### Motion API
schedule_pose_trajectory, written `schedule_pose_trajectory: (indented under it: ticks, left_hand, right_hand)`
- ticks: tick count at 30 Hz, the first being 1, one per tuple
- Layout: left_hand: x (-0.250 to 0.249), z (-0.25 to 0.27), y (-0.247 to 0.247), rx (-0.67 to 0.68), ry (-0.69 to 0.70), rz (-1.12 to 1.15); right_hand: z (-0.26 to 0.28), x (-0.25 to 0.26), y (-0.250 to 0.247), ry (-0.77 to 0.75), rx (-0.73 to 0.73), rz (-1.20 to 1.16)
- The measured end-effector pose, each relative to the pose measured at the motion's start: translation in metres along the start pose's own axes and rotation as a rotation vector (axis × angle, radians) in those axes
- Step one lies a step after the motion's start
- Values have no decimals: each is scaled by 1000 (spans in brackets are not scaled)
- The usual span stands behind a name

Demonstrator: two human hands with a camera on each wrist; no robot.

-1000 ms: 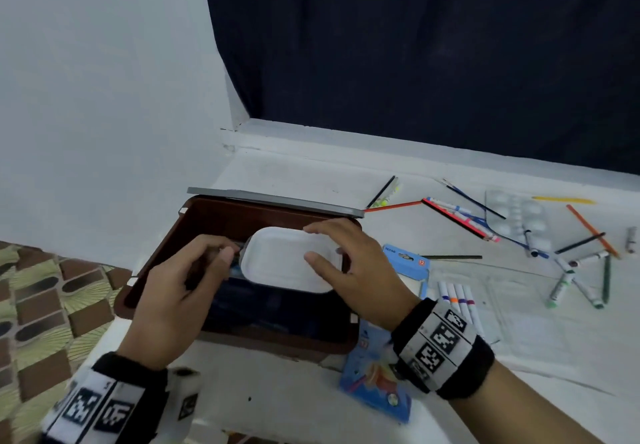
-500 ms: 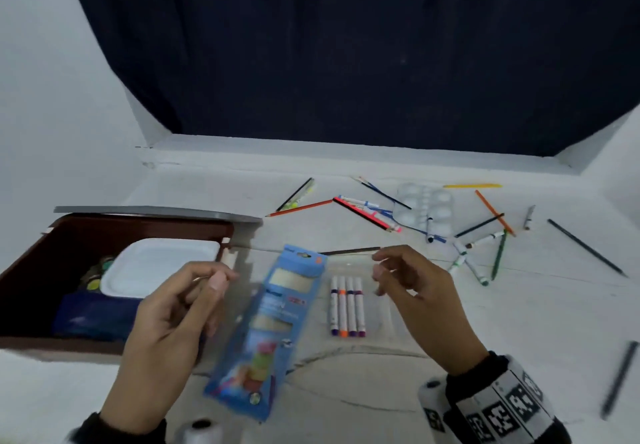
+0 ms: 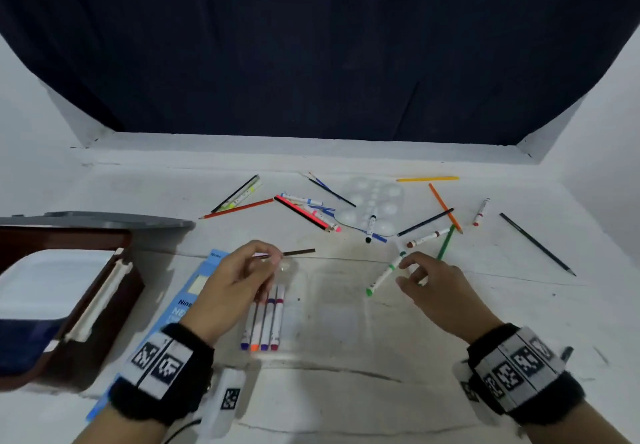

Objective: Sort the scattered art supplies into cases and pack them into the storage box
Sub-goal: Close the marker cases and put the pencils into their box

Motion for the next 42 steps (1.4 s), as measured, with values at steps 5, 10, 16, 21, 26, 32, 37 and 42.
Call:
schedule_pose_trajectory:
  ticks: [5,10,16,21,26,32,37,42]
  left_hand:
    - [8,-79,29,72,-21,-180]
    - [26,-154,67,222,98,-476]
    - [38,-200,109,439,220,-938]
    - [54,-209,118,518,231,-1087]
    - [50,-208,122,493,303,-1124]
    - [40,-197,121,458,487,-1221]
    - [-13,-173,102,215,644,-1046]
    - [-58,-111,51,157,605,-669]
  right_hand:
    - [-39,-11,18,42,149,211]
    - [-62,-9,38,-2,237,386]
    - [-82,-11,52,15,272,467]
    - [-86,-15,54,86,285,396]
    - [-80,-11,55,83,301,363]
    - [-72,7,39,38,126,178]
    - [-66,31,10,13,-34,-31]
    - [-51,52,-3,-10,-87,-215]
Point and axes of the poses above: each hand's wrist, its own z-axis away from the middle knuckle, its own y-axis out of the palm, x = y × z, the point moved 7 cm from there along -z, towards the middle knuckle, and after that the axes turned 10 degrees about -x, right-handed, at the moved point
